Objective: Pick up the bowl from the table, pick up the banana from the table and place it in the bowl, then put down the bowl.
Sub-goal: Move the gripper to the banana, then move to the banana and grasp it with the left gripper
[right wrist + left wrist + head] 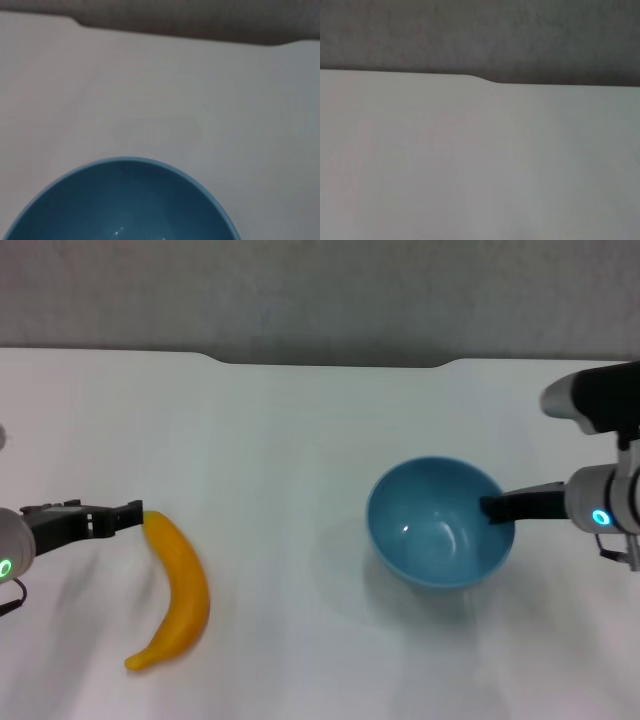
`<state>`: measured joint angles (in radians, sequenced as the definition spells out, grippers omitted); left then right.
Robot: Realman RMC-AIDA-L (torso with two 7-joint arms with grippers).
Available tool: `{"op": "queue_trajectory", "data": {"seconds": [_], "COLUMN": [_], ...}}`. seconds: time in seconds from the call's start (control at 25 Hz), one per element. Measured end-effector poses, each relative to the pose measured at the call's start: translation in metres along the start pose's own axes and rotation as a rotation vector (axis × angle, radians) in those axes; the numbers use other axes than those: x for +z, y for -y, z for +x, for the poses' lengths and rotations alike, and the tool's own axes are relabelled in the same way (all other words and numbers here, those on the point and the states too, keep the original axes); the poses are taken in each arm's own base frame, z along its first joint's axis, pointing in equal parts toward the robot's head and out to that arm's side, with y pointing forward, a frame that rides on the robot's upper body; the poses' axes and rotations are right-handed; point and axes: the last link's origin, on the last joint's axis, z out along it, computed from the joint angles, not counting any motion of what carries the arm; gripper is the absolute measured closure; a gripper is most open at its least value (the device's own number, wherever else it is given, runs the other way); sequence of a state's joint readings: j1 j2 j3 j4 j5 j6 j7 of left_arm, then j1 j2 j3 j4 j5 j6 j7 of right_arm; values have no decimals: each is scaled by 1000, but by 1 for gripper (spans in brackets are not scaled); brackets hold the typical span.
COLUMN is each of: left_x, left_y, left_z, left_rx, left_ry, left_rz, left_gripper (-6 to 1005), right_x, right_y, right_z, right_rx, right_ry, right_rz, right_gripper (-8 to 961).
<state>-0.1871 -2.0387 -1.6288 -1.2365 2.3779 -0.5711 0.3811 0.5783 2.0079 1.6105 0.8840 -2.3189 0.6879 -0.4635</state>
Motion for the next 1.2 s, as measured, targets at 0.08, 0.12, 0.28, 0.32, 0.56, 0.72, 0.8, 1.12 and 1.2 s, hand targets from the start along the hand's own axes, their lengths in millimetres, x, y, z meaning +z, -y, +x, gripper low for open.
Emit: {"op": "queue_trajectory", "data": {"seconds": [0.08, 0.12, 0.28, 0.32, 0.56, 0.72, 0.8, 1.12, 1.2], "left_x": [1, 0, 0, 0, 4, 1, 0, 5, 9], "left_y": [-3, -4, -10, -13, -25, -32, -37, -53, -49], "left_z": [-1, 0, -3, -5, -9, -6, -5, -13, -15], "left_rx": [8, 11, 10, 11, -44, -180, -201, -195, -193], "left_ry": [3, 2, 12, 23, 63, 70, 66, 95, 103], "left_rz": [-7, -10, -29, -40, -76, -92, -103, -116, -88], "left_gripper": [108, 109, 109, 108, 107, 107, 106, 106, 105], "right_x": [-6, -9, -18, -18, -20, -20, -20, -21, -21], "right_y": [4, 6, 8, 8, 9, 9, 10, 8, 6], "right_z": [1, 2, 3, 3, 3, 4, 5, 3, 1], "right_rx": [6, 9, 4, 4, 3, 4, 5, 0, -6], "right_ry": [35, 52, 110, 110, 129, 129, 130, 135, 138], "right_rz": [12, 17, 38, 38, 45, 47, 47, 44, 39], "right_gripper": [914, 916, 918, 918, 918, 919, 919, 919, 919]}}
